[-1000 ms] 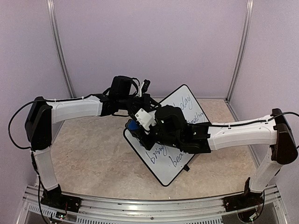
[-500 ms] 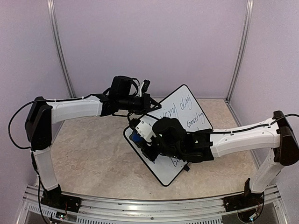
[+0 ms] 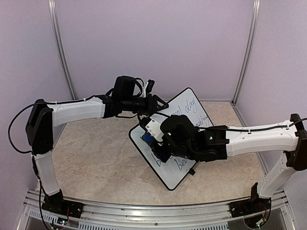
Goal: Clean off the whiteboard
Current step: Erase the whiteboard at the center of the board.
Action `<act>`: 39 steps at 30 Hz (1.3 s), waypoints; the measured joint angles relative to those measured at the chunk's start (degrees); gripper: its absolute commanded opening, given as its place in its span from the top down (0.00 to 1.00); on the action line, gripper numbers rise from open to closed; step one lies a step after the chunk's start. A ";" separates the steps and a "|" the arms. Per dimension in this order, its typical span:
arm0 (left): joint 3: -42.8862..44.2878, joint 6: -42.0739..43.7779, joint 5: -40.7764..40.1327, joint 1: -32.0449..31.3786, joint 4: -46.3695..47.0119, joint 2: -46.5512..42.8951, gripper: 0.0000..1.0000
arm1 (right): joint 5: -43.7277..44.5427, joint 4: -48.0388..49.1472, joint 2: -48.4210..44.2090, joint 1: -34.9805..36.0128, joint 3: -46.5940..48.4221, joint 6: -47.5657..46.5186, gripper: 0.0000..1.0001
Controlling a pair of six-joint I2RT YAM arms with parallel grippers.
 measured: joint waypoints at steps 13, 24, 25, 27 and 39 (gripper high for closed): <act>1.29 2.82 -3.87 3.78 -8.04 -6.27 0.31 | -1.70 -14.19 2.27 0.00 12.66 1.55 0.72; -10.14 8.79 -3.28 3.63 -12.46 -16.37 0.43 | -4.50 -27.56 11.08 -0.24 24.74 3.08 0.71; -10.49 9.20 -2.67 3.61 -13.00 -16.28 0.44 | -5.05 -28.06 11.37 -0.48 24.94 3.19 0.72; -10.64 9.94 -1.40 3.48 -13.81 -16.13 0.46 | -6.56 -29.11 11.61 -0.90 25.11 3.41 0.71; -11.58 12.55 -0.66 2.49 -14.32 -15.87 0.65 | -9.86 -32.68 14.05 -3.65 30.69 4.66 0.71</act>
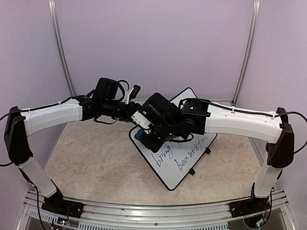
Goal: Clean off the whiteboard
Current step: Erase the whiteboard at the center of the board.
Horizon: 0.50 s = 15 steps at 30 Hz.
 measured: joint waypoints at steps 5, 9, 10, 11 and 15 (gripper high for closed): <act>-0.79 -0.22 0.46 0.02 0.15 0.24 0.78 | 0.04 -1.20 2.40 0.00 2.29 0.11 0.71; -0.94 -0.59 0.98 0.02 1.14 0.37 0.88 | 0.61 -2.78 2.73 0.00 2.45 0.68 0.72; -1.11 -0.81 1.38 0.02 1.64 0.35 0.89 | 0.83 -3.23 2.73 0.00 2.45 1.03 0.72; -1.18 -0.85 1.44 0.00 1.81 0.37 0.90 | 0.92 -3.48 2.73 0.00 2.45 1.33 0.72; -1.95 -1.64 2.21 -0.02 3.17 0.35 0.94 | 1.31 -3.85 2.71 0.00 1.86 2.64 0.72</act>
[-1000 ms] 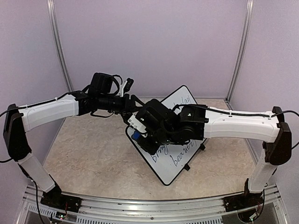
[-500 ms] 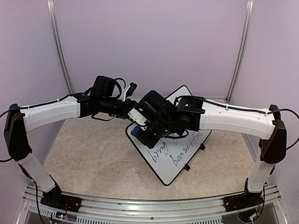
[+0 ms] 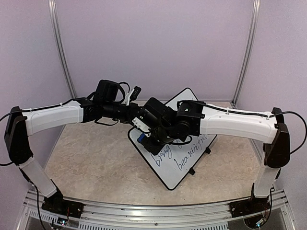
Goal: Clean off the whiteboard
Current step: Erase the whiteboard at the center of the board.
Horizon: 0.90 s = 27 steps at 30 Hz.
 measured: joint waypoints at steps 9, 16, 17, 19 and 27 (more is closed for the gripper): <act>-0.96 -1.55 0.44 0.00 2.32 0.02 1.00 | 0.17 -1.07 -0.72 0.00 -3.56 2.01 0.72; -1.22 -2.78 1.03 -0.09 3.41 0.11 1.00 | 1.68 -2.97 -0.42 -0.02 -0.50 1.95 0.71; -1.29 -2.97 1.03 -0.13 3.67 0.11 1.00 | 2.25 -3.54 0.04 -0.02 1.09 1.84 0.71; -1.33 -3.23 1.01 -0.24 3.93 0.11 1.00 | 3.45 -4.13 1.51 -0.09 4.94 1.60 0.71; -2.21 -4.15 0.76 -0.26 5.49 0.11 1.00 | 4.70 -5.01 5.35 -0.26 9.84 0.59 0.72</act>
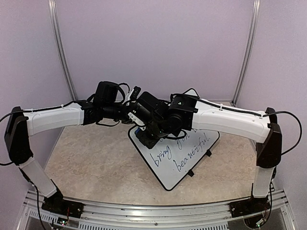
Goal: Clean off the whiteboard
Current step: Erase the whiteboard at the center of the board.
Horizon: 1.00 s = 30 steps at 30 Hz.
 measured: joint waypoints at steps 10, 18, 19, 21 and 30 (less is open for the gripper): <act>-0.37 -0.37 -0.31 0.02 0.81 0.00 1.00 | -0.59 2.03 -1.88 0.79 -4.92 0.42 0.72; -0.48 -0.39 -0.76 0.02 0.98 0.00 0.99 | -1.36 3.98 -3.13 1.20 -7.91 1.07 0.72; -0.48 -0.39 -0.76 0.02 1.01 0.00 0.96 | -1.29 4.22 -3.52 1.27 -8.48 1.20 0.72; -0.48 -0.57 -0.57 0.04 1.16 0.00 0.92 | -0.79 3.91 -4.76 1.27 -10.27 1.84 0.72; -2.54 -2.64 2.01 0.00 3.10 0.00 0.67 | 2.21 11.08 -13.05 0.79 -17.53 0.15 0.73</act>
